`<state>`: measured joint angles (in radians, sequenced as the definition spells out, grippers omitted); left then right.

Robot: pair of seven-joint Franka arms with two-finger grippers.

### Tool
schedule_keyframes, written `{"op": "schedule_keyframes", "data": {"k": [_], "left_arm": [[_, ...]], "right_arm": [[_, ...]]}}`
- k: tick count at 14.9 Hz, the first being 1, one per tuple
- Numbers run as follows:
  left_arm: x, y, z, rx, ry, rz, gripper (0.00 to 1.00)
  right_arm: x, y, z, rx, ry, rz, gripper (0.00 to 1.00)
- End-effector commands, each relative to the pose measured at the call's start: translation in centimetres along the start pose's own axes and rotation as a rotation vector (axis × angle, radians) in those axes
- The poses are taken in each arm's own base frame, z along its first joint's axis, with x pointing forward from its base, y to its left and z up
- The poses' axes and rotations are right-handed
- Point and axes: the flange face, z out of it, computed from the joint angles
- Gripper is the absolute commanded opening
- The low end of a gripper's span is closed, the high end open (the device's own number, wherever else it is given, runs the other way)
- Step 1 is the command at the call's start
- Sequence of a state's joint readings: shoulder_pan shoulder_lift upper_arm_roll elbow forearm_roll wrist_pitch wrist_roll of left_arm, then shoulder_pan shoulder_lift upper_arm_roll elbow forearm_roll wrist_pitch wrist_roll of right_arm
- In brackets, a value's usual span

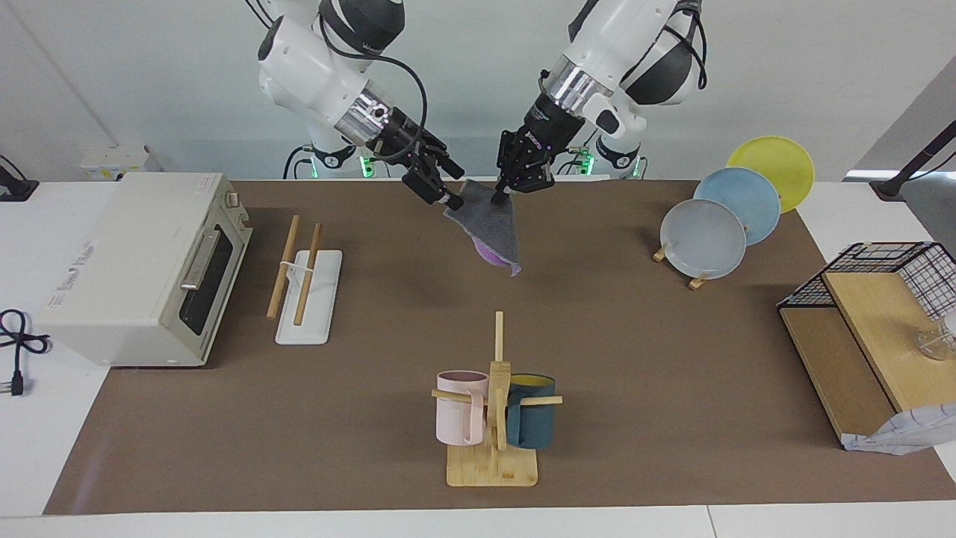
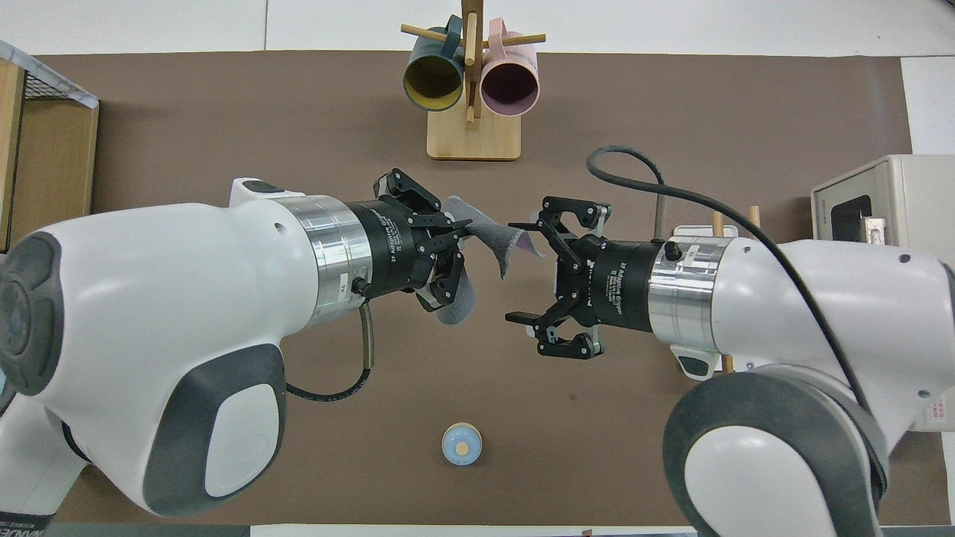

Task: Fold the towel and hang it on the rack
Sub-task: 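Hold the towel with the left gripper while the right gripper reaches it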

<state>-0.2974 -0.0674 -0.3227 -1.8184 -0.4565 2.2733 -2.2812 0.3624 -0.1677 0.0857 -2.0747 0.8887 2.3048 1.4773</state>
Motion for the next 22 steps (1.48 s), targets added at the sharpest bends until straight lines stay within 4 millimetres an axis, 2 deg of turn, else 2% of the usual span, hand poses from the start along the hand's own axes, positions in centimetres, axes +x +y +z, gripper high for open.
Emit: {"op": "schedule_keyframes", "data": {"k": [1, 7, 10, 11, 12, 13, 14, 15, 18, 22], "left_arm": [[0.5, -0.8, -0.3, -0.020, -0.001, -0.013, 0.00], [0.4, -0.9, -0.3, -0.024, -0.004, -0.021, 0.00], [0.5, -0.9, -0.3, -0.024, -0.004, -0.026, 0.00], [0.5, -0.9, -0.3, -0.024, -0.004, -0.026, 0.00], [0.5, -0.9, -0.3, -0.024, -0.004, -0.026, 0.00], [0.5, -1.0, -0.5, -0.025, -0.005, -0.025, 0.00], [0.5, -1.0, -0.4, -0.024, -0.003, -0.024, 0.00], [0.5, -1.0, -0.4, -0.025, -0.003, -0.025, 0.00], [0.5, -1.0, -0.4, -0.025, -0.003, -0.025, 0.00], [0.5, -1.0, -0.4, -0.027, -0.004, -0.023, 0.00]], "right_arm": [[0.4, -0.3, 1.1, 0.029, -0.006, 0.024, 1.00], [0.8, -1.1, 2.2, 0.047, 0.003, -0.011, 1.00], [0.0, -1.1, 4.7, 0.089, 0.015, -0.035, 1.00], [0.1, -1.2, 4.7, 0.090, 0.016, -0.045, 0.90], [0.3, -1.4, 4.5, 0.092, 0.017, -0.060, 0.64], [0.4, -1.5, 4.4, 0.093, 0.017, -0.063, 0.32], [0.3, -1.5, 4.4, 0.091, 0.015, -0.062, 0.11], [0.3, -1.5, 4.4, 0.092, 0.009, -0.057, 0.00], [0.1, -1.9, 4.1, 0.091, -0.006, -0.113, 0.00], [1.1, -3.3, 2.7, 0.056, -0.015, -0.164, 0.00]]}}
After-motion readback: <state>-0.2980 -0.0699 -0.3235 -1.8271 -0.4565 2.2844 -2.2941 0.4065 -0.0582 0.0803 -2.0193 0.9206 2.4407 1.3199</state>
